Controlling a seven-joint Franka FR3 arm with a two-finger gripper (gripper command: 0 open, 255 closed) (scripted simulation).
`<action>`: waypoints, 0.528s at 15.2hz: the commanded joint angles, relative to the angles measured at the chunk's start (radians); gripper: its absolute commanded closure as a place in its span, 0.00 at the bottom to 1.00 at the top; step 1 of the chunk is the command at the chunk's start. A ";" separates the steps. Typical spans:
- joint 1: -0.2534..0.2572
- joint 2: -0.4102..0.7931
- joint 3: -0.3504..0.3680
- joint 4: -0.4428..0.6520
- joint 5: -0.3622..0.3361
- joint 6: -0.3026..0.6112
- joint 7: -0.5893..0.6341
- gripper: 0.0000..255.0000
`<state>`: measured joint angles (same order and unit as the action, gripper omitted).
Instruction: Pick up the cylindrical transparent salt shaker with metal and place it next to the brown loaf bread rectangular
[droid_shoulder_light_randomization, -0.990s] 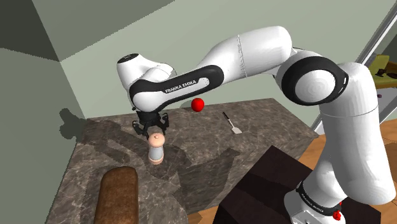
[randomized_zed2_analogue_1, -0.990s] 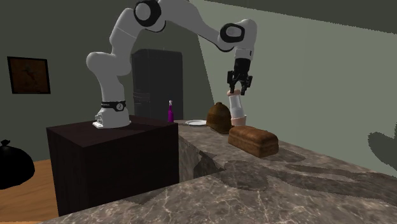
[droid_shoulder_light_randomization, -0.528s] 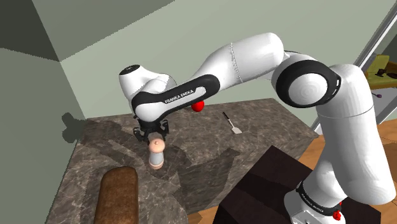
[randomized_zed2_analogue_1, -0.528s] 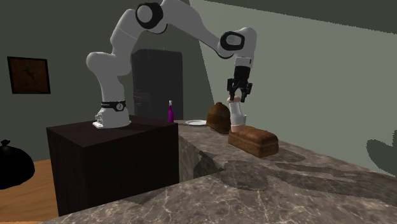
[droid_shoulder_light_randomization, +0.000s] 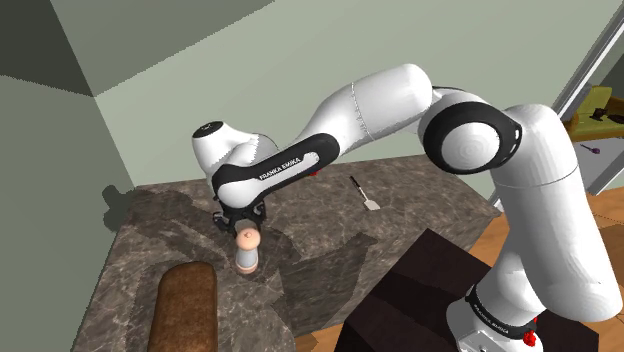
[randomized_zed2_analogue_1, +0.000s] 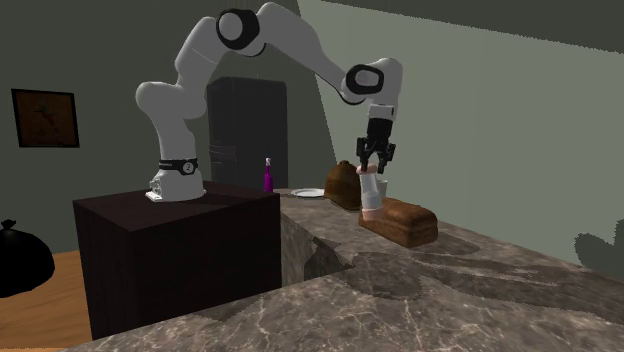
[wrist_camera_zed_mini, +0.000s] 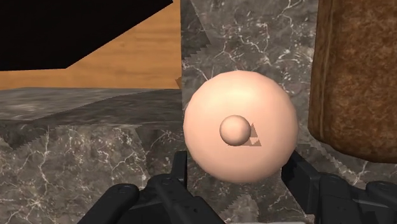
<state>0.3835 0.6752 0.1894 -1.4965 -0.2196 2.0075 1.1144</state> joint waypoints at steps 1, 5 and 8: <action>0.001 0.014 -0.002 -0.003 -0.003 0.018 0.003 1.00; 0.004 0.045 -0.006 -0.008 -0.010 0.053 0.009 1.00; 0.006 0.069 -0.010 -0.010 -0.015 0.079 0.013 1.00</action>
<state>0.3883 0.7359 0.1807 -1.5067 -0.2325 2.0773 1.1260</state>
